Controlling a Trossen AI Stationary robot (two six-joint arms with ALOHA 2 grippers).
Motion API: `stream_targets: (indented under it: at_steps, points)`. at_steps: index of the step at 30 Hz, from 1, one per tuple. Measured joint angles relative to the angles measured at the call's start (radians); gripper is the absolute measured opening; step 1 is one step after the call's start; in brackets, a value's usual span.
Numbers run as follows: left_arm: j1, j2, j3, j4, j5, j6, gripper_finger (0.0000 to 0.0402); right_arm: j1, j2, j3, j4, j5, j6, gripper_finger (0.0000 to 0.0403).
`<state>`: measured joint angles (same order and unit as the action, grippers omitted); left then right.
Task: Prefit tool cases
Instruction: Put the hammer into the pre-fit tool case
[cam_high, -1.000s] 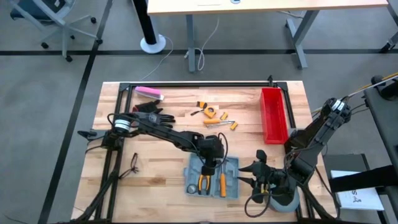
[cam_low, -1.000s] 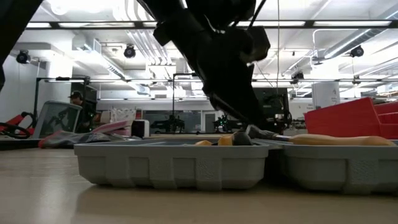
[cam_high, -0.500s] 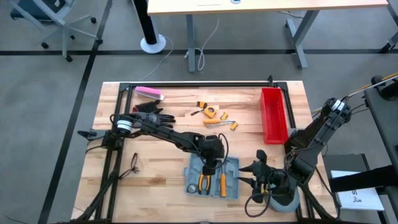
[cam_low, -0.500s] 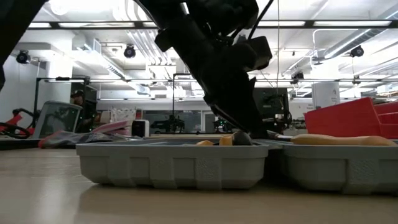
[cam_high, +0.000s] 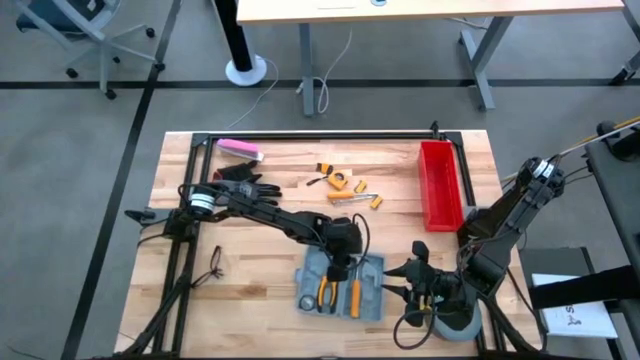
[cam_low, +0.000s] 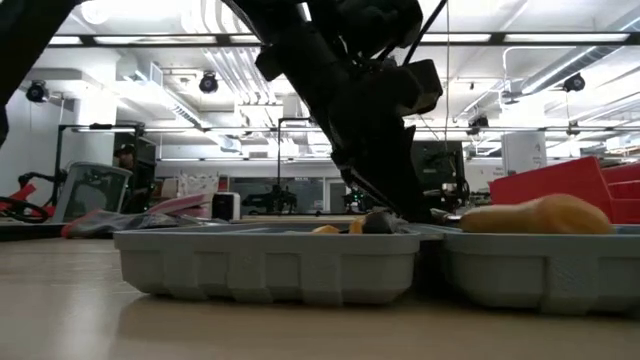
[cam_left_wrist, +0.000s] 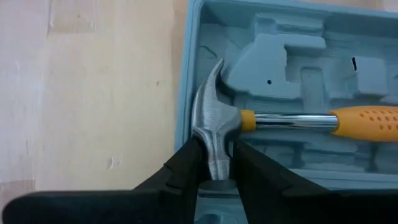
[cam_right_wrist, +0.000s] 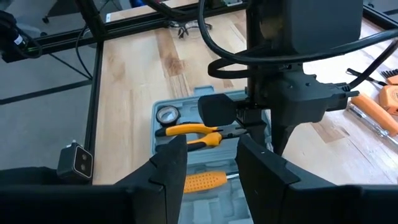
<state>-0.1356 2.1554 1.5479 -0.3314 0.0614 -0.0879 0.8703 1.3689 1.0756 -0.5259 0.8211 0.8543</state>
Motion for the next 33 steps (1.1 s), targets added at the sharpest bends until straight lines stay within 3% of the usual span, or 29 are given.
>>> stream_targets:
  at_steps: [9,33]
  points:
    - [-0.001,0.0,0.058,-0.06,0.006,0.011,0.0081,0.0,0.0,0.0,0.007,0.0,-0.001,0.0123]
    - [-0.012,0.013,0.06,0.019,0.027,-0.006,0.0081,0.0,0.0,0.0,0.008,0.0,-0.002,0.0116]
